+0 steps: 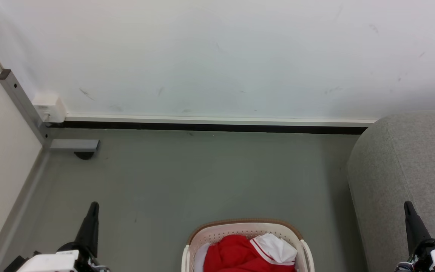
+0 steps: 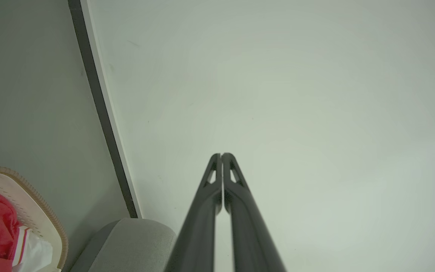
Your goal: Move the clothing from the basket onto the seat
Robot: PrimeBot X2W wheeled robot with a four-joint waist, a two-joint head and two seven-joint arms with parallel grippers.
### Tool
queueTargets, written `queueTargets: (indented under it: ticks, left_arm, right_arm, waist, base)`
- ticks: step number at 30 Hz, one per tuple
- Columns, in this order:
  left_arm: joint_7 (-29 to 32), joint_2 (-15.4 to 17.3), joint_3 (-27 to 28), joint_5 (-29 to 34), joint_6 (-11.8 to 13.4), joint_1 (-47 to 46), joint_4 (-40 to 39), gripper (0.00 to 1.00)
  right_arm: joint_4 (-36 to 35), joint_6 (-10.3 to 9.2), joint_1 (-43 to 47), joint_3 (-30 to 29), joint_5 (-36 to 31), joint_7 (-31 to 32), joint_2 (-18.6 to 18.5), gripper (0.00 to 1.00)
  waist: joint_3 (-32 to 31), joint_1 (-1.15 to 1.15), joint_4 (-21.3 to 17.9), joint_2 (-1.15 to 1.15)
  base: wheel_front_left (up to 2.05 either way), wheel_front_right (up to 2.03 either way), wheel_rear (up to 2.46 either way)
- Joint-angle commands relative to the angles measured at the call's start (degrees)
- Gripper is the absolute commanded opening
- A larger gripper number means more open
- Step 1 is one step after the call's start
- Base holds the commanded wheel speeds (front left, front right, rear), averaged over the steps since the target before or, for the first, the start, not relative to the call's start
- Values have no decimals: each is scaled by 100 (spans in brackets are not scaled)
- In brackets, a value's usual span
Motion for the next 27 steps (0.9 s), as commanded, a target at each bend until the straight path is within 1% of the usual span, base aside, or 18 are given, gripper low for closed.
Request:
queueTargets:
  ticks: [1, 27]
  left_arm:
    - [16, 41, 6, -81, -5, -49, -20, 0]
    - [16, 41, 6, -81, -5, -49, -20, 0]
  right_arm:
    - [-33, -14, -75, -22, -3, 10, -43, 0]
    - [-32, -14, -75, -22, -3, 10, -43, 0]
  waist:
    - [0, 0, 0, 0]
    - [0, 0, 0, 0]
  base:
    - [0, 0, 0]
    - [0, 0, 0]
